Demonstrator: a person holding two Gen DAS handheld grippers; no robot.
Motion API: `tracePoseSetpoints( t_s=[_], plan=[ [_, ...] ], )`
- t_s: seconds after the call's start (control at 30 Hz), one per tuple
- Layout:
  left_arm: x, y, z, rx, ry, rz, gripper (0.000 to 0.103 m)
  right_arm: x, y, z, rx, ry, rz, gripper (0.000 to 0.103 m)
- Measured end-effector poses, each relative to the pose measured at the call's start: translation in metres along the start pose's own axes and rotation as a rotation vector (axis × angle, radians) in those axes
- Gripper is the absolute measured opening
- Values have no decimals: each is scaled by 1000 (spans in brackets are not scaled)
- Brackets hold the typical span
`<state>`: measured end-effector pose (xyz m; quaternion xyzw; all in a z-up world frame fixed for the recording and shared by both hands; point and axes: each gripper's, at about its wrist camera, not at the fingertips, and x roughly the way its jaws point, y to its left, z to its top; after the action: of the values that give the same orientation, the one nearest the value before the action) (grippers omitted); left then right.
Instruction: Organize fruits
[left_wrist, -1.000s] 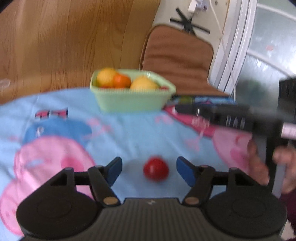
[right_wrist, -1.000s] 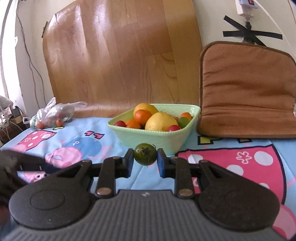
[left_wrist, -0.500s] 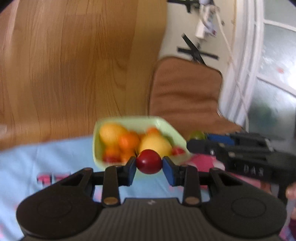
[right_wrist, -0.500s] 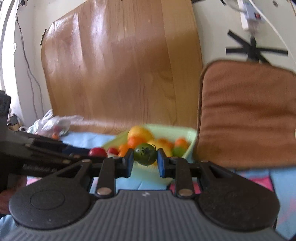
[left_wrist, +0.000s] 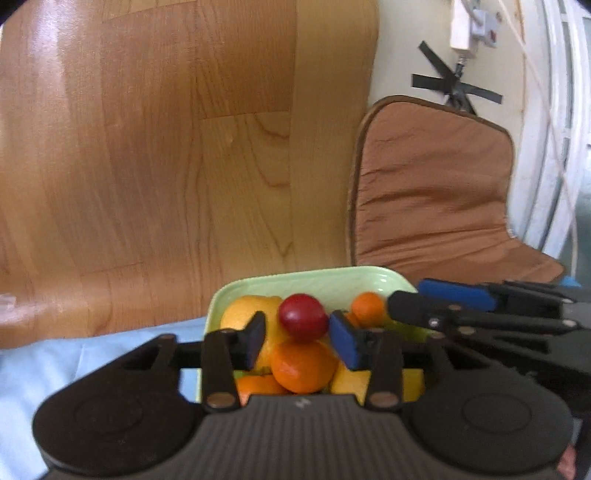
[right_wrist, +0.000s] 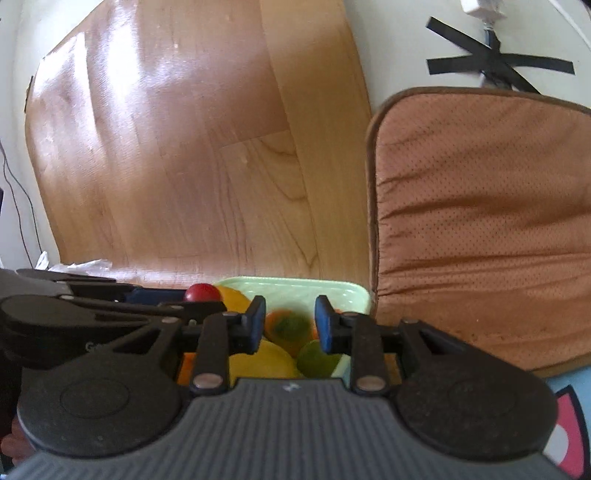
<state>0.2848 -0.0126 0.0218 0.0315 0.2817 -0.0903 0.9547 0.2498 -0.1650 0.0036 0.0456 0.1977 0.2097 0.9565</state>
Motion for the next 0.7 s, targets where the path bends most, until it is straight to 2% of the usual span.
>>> tracePoseSetpoints(
  t_s=[0.07,0.1,0.3,0.53,0.7],
  plan=[
    [-2,1,0,-2,-4,27,48,-4,-3,1,20,-16,2,48],
    [-5,1,-1,0,-3,37,48,-7,-4,2,33,-29,5,49],
    [-32,2,-3,-4,14,111,51,-25,8,3,24,-58,12,49],
    [-77,9,-20,-37,24,130,54,-59,23,-13,37,-46,-3,49],
    [-105,8,-35,-53,26,133,61,-85,34,-36,74,-12,-20,50]
  ],
)
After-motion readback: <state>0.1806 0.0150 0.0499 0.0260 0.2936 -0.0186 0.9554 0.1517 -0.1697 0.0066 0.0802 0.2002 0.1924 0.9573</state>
